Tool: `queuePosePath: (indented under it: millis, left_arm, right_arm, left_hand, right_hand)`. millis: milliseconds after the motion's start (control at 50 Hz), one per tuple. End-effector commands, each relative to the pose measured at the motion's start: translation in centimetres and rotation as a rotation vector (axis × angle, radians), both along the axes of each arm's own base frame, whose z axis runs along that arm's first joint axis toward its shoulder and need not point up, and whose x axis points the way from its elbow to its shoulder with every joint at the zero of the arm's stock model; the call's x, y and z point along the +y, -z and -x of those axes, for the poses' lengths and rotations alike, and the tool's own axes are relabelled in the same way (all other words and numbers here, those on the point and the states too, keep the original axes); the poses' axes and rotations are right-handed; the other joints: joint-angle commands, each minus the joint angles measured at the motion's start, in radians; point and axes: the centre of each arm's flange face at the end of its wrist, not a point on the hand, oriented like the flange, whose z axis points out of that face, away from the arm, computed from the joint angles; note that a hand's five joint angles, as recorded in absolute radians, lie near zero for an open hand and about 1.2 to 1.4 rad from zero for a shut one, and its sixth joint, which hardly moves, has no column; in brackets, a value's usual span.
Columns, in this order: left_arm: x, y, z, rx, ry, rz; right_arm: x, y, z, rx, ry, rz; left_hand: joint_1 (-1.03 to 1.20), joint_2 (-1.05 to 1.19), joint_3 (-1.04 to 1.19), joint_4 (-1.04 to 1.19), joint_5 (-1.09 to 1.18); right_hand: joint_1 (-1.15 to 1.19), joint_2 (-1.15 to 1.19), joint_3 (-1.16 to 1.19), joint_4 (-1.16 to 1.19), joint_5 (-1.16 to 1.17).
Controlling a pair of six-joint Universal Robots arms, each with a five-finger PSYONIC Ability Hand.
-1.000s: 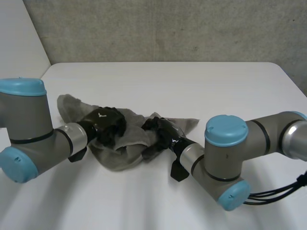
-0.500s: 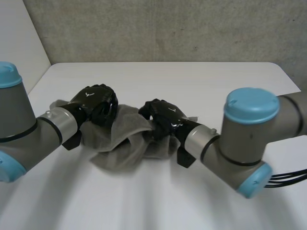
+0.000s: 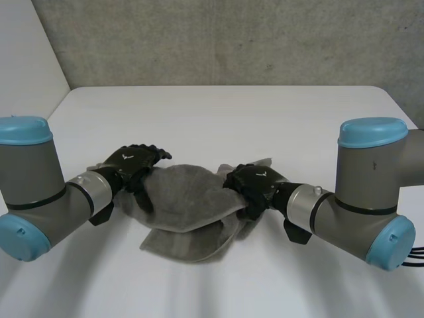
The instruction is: Fold the towel.
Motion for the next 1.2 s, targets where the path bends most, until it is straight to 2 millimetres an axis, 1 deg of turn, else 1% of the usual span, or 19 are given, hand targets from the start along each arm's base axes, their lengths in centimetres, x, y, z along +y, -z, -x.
queuePosePath:
  millis: [20, 60, 100, 180, 280, 360, 380, 400, 440, 520, 660, 780, 820, 840, 860, 880, 920, 980, 1200]
  left_arm:
    - [-0.7, 0.0, -0.1, -0.013, -0.022, 0.029]
    - [-1.2, -0.2, -0.2, -0.030, -0.036, 0.048]
    - [-1.3, -0.5, 0.0, -0.030, -0.032, 0.060]
    - [-1.6, -1.6, 0.5, -0.008, -0.021, 0.092]
    - [-2.2, -5.0, 2.5, 0.059, 0.010, 0.194]
    - [-2.6, -10.8, 4.5, 0.226, 0.028, 0.306]
    - [-2.3, -13.5, 4.5, 0.295, 0.027, 0.353]
    - [-2.3, -13.5, 4.5, 0.295, 0.027, 0.353]
    - [-1.4, -18.7, 3.7, 0.426, 0.022, 0.469]
    - [0.0, -22.1, 3.1, 0.534, 0.033, 0.563]
    - [1.0, -21.9, 2.3, 0.552, 0.039, 0.575]
    - [-0.7, -16.4, 0.6, 0.458, -0.041, 0.450]
    - [-1.0, -11.9, 0.6, 0.377, -0.056, 0.350]
    - [-1.0, -11.9, 0.6, 0.377, -0.056, 0.350]
    - [-0.9, -9.6, 0.5, 0.320, -0.058, 0.307]
    - [-0.9, -9.6, 0.5, 0.320, -0.058, 0.307]
    - [-0.6, -4.9, 0.4, 0.170, -0.047, 0.219]
    - [-0.2, -1.5, -0.2, 0.016, -0.024, 0.148]
    - [-1.2, -1.6, -2.3, -0.090, -0.053, 0.149]
  right_arm:
    - [0.4, 0.6, 0.3, 0.012, -0.011, -0.009]
    - [0.2, 0.6, 0.4, 0.025, -0.018, 0.012]
    - [-0.1, 0.4, 0.4, 0.029, -0.025, 0.035]
    - [-1.0, -0.4, 0.0, 0.033, -0.038, 0.102]
    - [-4.3, -5.2, -1.8, -0.028, -0.053, 0.344]
    - [-7.1, -14.0, -3.4, -0.176, -0.034, 0.702]
    - [-7.3, -17.1, -3.6, -0.235, -0.026, 0.824]
    - [-7.3, -17.1, -3.6, -0.235, -0.026, 0.825]
    - [-6.3, -23.0, -2.9, -0.362, -0.001, 1.054]
    - [-4.4, -26.1, -2.4, -0.447, -0.005, 1.184]
    - [-2.7, -22.3, -2.5, -0.402, -0.094, 1.079]
    - [-1.6, -16.6, -2.0, -0.304, -0.128, 0.891]
    - [-1.1, -13.5, -1.8, -0.222, -0.145, 0.828]
    - [-1.1, -13.5, -1.8, -0.222, -0.145, 0.828]
    - [-0.8, -11.9, -1.6, -0.174, -0.155, 0.800]
    - [-0.8, -11.9, -1.6, -0.173, -0.155, 0.800]
    - [-0.3, -8.1, -1.3, -0.051, -0.189, 0.730]
    - [-0.1, -4.9, -1.1, 0.062, -0.232, 0.663]
    - [0.3, -2.7, -0.1, 0.134, -0.212, 0.483]
  left_hand:
    - [0.373, 0.411, -0.043, -0.050, 0.420]
    - [0.978, 1.016, -0.043, -0.050, 1.025]
    - [1.117, 1.155, -0.043, -0.050, 1.163]
    - [1.118, 1.156, -0.043, -0.050, 1.165]
    - [1.118, 1.156, -0.043, -0.050, 1.165]
    - [1.118, 1.156, -0.043, -0.050, 1.165]
    - [1.118, 1.156, -0.043, -0.050, 1.165]
    - [1.118, 1.156, -0.043, -0.050, 1.165]
    - [1.118, 1.156, -0.043, -0.050, 1.165]
    - [1.118, 1.156, -0.043, -0.050, 1.165]
    - [1.118, 1.156, -0.043, -0.050, 1.165]
    - [1.118, 1.156, -0.043, -0.050, 1.165]
    - [0.599, 0.637, -0.043, -0.050, 0.646]
    - [0.596, 0.634, -0.043, -0.050, 0.643]
    - [0.145, 0.183, -0.043, -0.050, 0.192]
    - [0.141, 0.179, -0.043, -0.050, 0.188]
    - [-0.104, -0.066, -0.043, -0.050, -0.057]
    - [-0.104, -0.066, -0.043, -0.050, -0.057]
    - [-0.103, -0.065, -0.043, -0.050, -0.056]
  right_hand:
    - [0.160, 0.251, -0.007, -0.060, 0.127]
    - [0.160, 0.251, -0.007, -0.060, 0.127]
    - [0.160, 0.251, -0.007, -0.060, 0.127]
    - [0.160, 0.251, -0.007, -0.060, 0.127]
    - [0.160, 0.251, -0.007, -0.060, 0.127]
    - [0.160, 0.251, -0.007, -0.060, 0.127]
    - [0.160, 0.251, -0.007, -0.060, 0.127]
    - [0.160, 0.251, -0.007, -0.060, 0.127]
    - [0.160, 0.251, -0.007, -0.060, 0.127]
    - [0.160, 0.251, -0.007, -0.060, 0.127]
    - [0.160, 0.251, -0.007, -0.060, 0.127]
    - [0.160, 0.251, -0.007, -0.060, 0.127]
    - [0.083, 0.174, -0.007, -0.060, 0.049]
    - [0.082, 0.173, -0.007, -0.060, 0.049]
    - [-0.232, -0.141, -0.007, -0.060, -0.265]
    - [-0.235, -0.144, -0.007, -0.060, -0.268]
    - [-1.061, -0.971, -0.007, -0.060, -1.095]
    - [-1.061, -0.971, -0.007, -0.060, -1.095]
    - [-1.061, -0.971, -0.007, -0.060, -1.095]
